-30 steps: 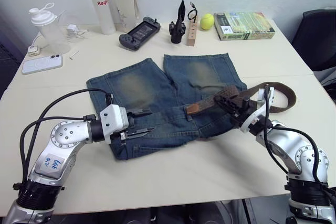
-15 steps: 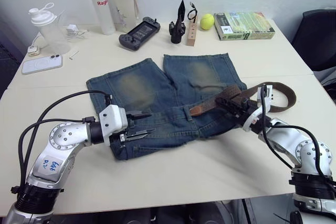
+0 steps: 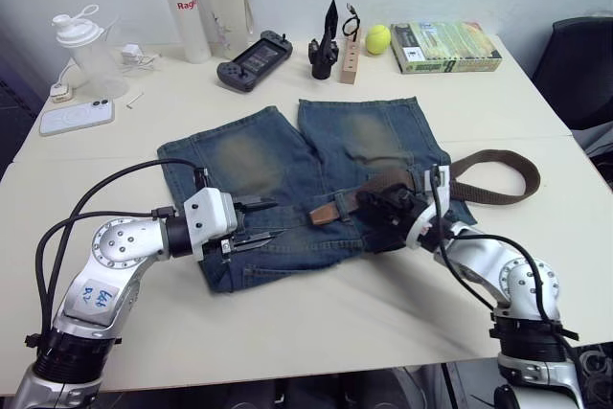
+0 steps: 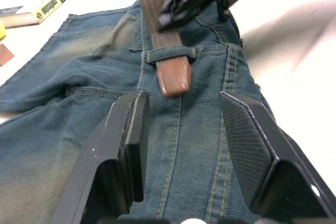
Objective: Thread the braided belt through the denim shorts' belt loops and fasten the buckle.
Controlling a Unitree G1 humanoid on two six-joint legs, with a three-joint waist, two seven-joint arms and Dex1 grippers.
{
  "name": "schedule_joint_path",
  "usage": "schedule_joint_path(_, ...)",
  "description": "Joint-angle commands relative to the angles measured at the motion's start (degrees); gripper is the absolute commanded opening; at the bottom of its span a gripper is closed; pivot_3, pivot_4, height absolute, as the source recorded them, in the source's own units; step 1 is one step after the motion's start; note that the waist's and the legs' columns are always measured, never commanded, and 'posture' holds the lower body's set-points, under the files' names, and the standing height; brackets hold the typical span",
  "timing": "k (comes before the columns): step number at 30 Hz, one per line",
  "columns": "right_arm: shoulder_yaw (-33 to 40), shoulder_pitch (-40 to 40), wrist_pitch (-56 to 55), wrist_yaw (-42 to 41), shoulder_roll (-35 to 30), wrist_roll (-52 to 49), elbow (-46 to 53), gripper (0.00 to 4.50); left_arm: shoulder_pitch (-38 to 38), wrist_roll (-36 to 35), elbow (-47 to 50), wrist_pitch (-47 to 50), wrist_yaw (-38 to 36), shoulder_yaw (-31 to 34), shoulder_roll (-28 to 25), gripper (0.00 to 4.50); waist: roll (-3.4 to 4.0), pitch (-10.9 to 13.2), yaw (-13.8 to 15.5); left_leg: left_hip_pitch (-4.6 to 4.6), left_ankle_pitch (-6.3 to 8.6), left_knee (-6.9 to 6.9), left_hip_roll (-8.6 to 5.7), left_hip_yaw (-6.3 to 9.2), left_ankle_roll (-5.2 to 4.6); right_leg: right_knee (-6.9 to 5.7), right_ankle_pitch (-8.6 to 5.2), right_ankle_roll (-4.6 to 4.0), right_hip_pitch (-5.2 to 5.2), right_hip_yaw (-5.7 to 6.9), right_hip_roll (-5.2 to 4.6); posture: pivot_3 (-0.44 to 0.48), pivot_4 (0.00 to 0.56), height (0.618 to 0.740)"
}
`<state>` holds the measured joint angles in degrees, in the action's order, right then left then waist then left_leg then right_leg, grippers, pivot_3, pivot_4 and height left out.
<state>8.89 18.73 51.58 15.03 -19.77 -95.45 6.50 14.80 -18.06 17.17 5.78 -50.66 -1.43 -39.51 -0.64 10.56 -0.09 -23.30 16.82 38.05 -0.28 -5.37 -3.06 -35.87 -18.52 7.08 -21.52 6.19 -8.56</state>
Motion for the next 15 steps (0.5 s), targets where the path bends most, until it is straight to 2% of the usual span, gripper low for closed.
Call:
schedule_joint_path(1,-0.46,0.61,0.46,3.37,1.59,-4.80,0.42,0.00,4.32,7.37,-5.44,-9.21,0.18,-2.73,0.86,2.41,0.00,0.00,0.01,0.00,0.00,0.01,-0.01,0.00,0.01,-0.01,0.00,0.00,0.00,0.02,0.03,0.000,0.150,0.724)
schedule_joint_path(4,-0.79,0.80,0.68,4.75,2.03,-6.00,-0.36,0.00,9.16,15.77,-12.71,-20.75,1.48,-6.12,1.73,2.41,0.00,0.00,0.03,-0.01,0.00,0.00,-0.04,-0.03,0.00,0.00,0.00,0.00,-0.01,0.11,0.07,0.000,0.150,0.724)
schedule_joint_path(5,-0.81,0.88,0.44,5.21,2.33,-6.41,-0.70,0.00,10.71,20.53,-16.24,-27.86,2.16,-8.25,1.19,2.41,0.00,0.00,-0.02,0.00,0.00,0.00,-0.04,-0.04,-0.01,-0.01,0.00,0.00,-0.01,0.14,0.07,0.000,0.150,0.724)
schedule_joint_path(8,-0.94,0.93,-0.03,5.84,2.98,-6.55,-1.27,0.00,14.09,29.56,-24.69,-41.24,4.83,-12.33,0.80,2.41,0.01,0.00,-0.12,0.00,0.01,-0.06,-0.04,-0.11,-0.02,0.00,0.00,0.00,-0.06,0.31,0.06,0.000,0.150,0.724)
schedule_joint_path(11,-1.00,0.51,-0.37,6.08,3.48,-6.23,-1.10,0.00,16.33,31.47,-29.91,-46.91,7.32,-13.43,2.35,2.41,0.01,0.00,-0.23,0.00,0.01,-0.09,0.00,-0.16,-0.02,0.00,0.00,0.00,-0.09,0.42,0.02,0.000,0.150,0.724)
schedule_joint_path(14,-1.01,0.15,-0.78,6.03,3.88,-5.74,-0.71,0.00,17.37,32.55,-33.62,-49.96,9.03,-13.44,2.93,3.21,0.00,0.00,-0.16,-0.01,0.01,-0.08,0.03,-0.12,-0.02,0.00,0.00,0.00,-0.09,0.44,-0.07,0.000,0.150,0.724)
schedule_joint_path(15,-0.96,0.06,-0.87,5.98,3.95,-5.56,-0.59,0.00,17.35,32.36,-34.19,-50.24,8.81,-13.52,2.77,3.69,0.01,0.00,-0.16,-0.01,0.01,-0.07,0.03,-0.12,-0.02,0.01,0.00,0.00,-0.09,0.44,-0.09,0.000,0.150,0.724)
